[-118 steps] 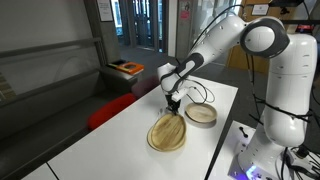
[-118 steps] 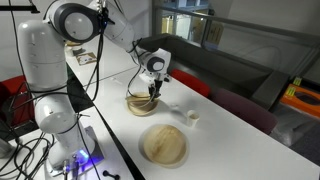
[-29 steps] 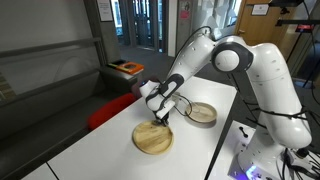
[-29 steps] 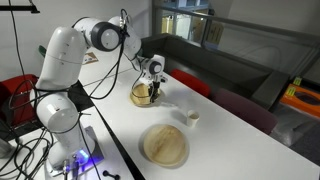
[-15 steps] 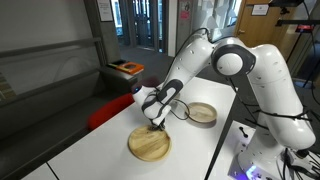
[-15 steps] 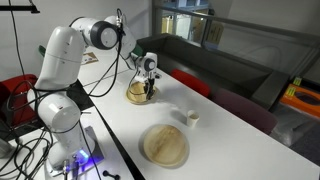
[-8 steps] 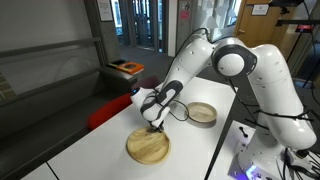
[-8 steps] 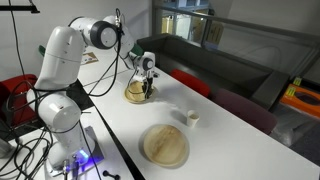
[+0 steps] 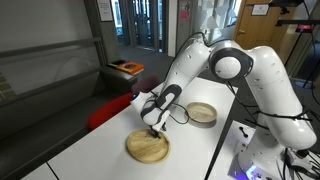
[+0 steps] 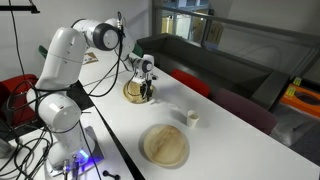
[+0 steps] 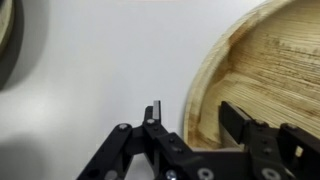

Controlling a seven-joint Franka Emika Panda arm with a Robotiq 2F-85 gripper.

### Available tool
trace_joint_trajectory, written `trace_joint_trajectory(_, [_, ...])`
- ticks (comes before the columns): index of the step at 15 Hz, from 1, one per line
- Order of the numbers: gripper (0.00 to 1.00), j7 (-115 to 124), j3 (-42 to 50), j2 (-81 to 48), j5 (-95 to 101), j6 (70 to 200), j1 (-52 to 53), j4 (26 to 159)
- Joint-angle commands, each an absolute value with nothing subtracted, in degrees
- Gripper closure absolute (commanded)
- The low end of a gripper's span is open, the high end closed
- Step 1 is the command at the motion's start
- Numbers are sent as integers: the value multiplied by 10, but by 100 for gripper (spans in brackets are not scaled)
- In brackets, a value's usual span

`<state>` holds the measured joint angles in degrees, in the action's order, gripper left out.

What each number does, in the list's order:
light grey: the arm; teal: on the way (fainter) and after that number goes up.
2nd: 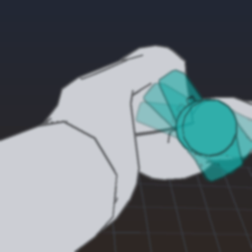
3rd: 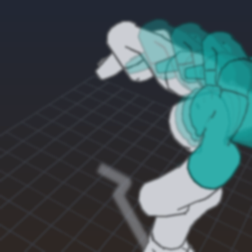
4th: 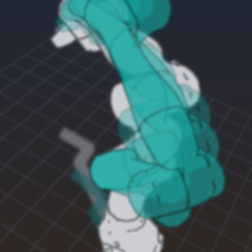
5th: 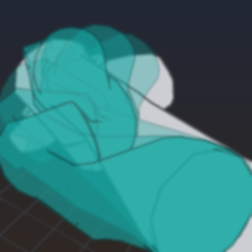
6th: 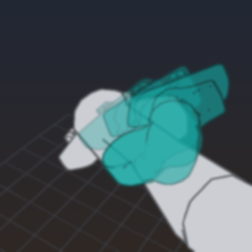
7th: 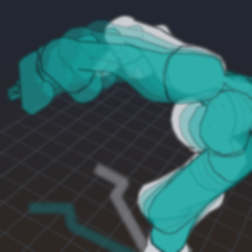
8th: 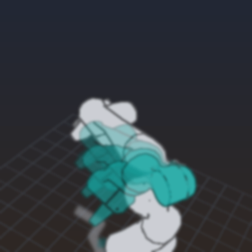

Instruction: Stack the two plates on the left together.

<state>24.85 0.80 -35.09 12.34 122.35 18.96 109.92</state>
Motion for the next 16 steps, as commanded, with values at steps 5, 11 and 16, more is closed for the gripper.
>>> trace_joint_trajectory(5, [0, 264, 7, -336, 135, 1228, 194, 1103])
trace_joint_trajectory(11, [0, 265, 6, -315, 139, 1242, 199, 1114])
trace_joint_trajectory(16, [0, 264, 5, -285, 135, 1258, 196, 1120])
